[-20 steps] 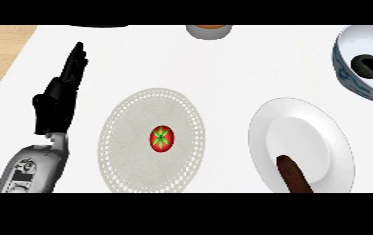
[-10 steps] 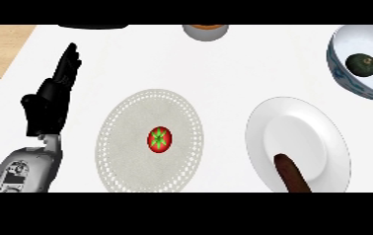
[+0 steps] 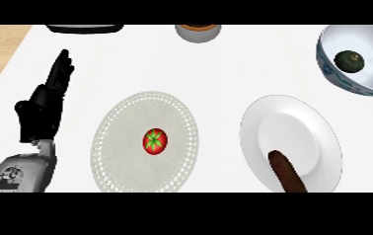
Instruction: Pick the squash from the plate and place it in the bowl
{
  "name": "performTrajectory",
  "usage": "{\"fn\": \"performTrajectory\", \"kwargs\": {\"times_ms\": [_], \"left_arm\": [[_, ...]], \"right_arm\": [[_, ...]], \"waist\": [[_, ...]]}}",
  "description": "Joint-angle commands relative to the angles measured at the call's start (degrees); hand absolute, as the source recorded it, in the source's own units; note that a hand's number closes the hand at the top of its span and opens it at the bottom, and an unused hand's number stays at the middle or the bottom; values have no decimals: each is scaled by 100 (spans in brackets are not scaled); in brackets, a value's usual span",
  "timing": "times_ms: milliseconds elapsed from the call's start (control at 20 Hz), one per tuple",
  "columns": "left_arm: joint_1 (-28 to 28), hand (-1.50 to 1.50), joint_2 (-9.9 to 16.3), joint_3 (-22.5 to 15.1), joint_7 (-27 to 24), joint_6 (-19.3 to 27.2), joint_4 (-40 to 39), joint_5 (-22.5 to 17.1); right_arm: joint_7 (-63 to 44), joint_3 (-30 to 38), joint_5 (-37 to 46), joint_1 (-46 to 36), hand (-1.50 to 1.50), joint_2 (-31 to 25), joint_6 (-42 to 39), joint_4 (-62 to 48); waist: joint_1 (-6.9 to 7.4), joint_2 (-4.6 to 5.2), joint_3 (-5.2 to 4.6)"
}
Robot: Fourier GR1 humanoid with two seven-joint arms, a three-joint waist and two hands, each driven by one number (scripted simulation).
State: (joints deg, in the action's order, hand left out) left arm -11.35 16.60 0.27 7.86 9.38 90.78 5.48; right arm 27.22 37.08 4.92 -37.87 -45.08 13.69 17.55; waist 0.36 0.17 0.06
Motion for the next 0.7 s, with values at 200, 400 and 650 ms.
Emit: {"fn": "performTrajectory", "kwargs": {"times_ms": [200, 400, 650], "left_arm": [[119, 0, -153, -26, 306, -11, 402, 123], [36, 0, -83, 49, 583, 58, 604, 262], [-178, 0, -145, 225, 293, -142, 44, 224]], "right_arm": [[248, -20, -598, 1217, -150, 364, -985, 1103], [-283, -85, -876, 1856, -150, 634, -1088, 2354], [-236, -255, -1011, 2584, -150, 1224, -863, 3332]], "waist": [[-82, -43, -11], [-151, -74, -21], [-78, -29, -11]]}}
